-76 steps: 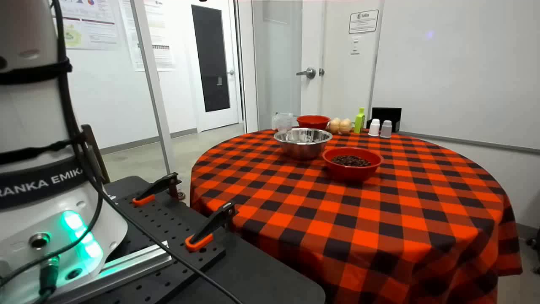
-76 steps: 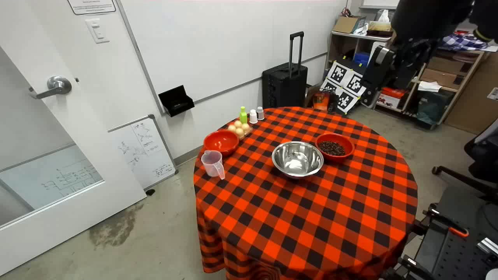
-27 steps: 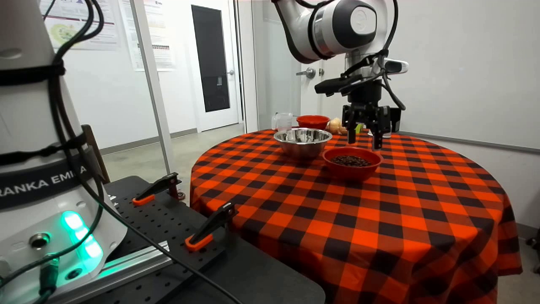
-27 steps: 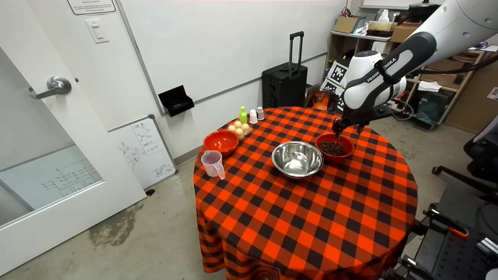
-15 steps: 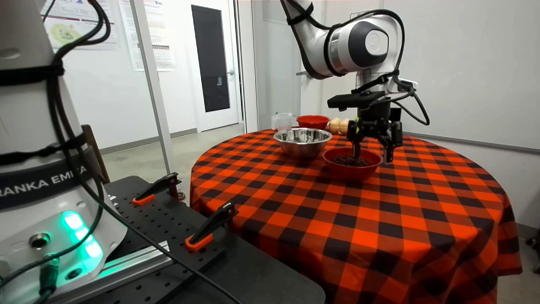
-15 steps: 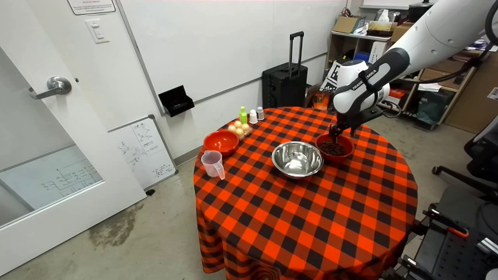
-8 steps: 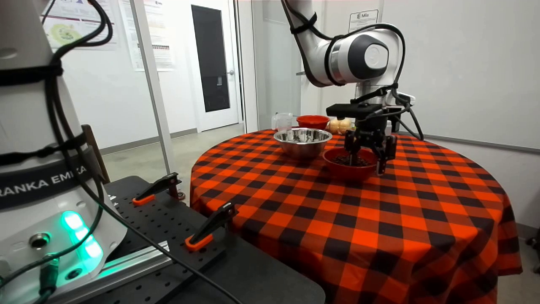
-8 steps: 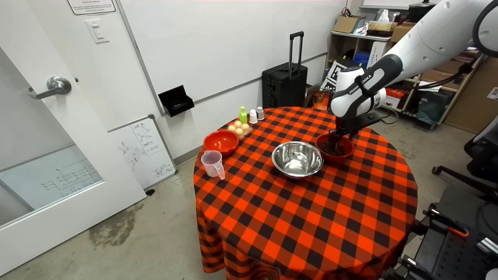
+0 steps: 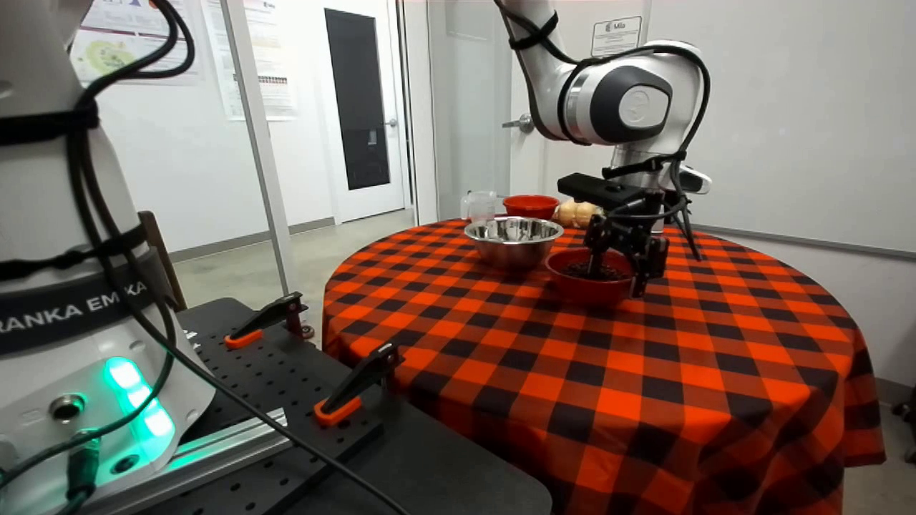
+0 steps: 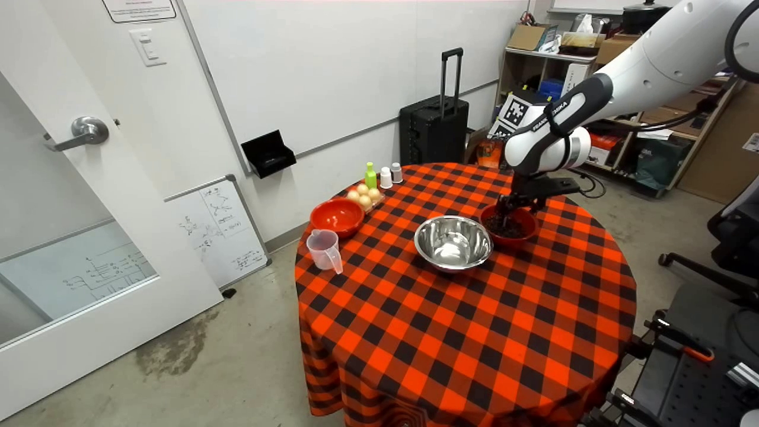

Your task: Pick up the orange bowl and pour its contents in the silver dish.

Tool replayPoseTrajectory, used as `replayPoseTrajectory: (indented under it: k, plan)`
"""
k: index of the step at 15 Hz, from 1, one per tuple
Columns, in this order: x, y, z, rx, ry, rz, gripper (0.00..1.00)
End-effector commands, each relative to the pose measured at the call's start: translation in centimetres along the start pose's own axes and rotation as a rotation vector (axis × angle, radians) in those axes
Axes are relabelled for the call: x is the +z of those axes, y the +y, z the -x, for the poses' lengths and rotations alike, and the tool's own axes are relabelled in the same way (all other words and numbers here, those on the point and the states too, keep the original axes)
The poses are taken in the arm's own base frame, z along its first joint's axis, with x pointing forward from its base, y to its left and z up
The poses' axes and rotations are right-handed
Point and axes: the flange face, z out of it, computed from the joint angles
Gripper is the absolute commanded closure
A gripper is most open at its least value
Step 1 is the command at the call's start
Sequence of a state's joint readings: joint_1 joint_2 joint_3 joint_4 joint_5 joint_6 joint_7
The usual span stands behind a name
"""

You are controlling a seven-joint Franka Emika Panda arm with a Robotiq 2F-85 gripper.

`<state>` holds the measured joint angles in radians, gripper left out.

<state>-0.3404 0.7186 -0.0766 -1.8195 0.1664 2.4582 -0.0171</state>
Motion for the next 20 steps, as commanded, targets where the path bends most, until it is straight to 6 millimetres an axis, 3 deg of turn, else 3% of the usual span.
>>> replayPoseTrajectory:
  k: [1,8,11,14,20]
  plan:
    - [-0.6,-0.1,-0.3,0.046,0.001,-0.108,0.00]
    - [0.0,-3.3,0.9,0.074,-0.008,-0.201,0.00]
    - [0.3,-3.8,1.3,0.075,-0.020,-0.210,0.00]
    - [0.9,-2.8,1.7,0.089,-0.035,-0.197,0.00]
    - [2.3,2.1,3.5,0.178,-0.067,-0.163,0.00]
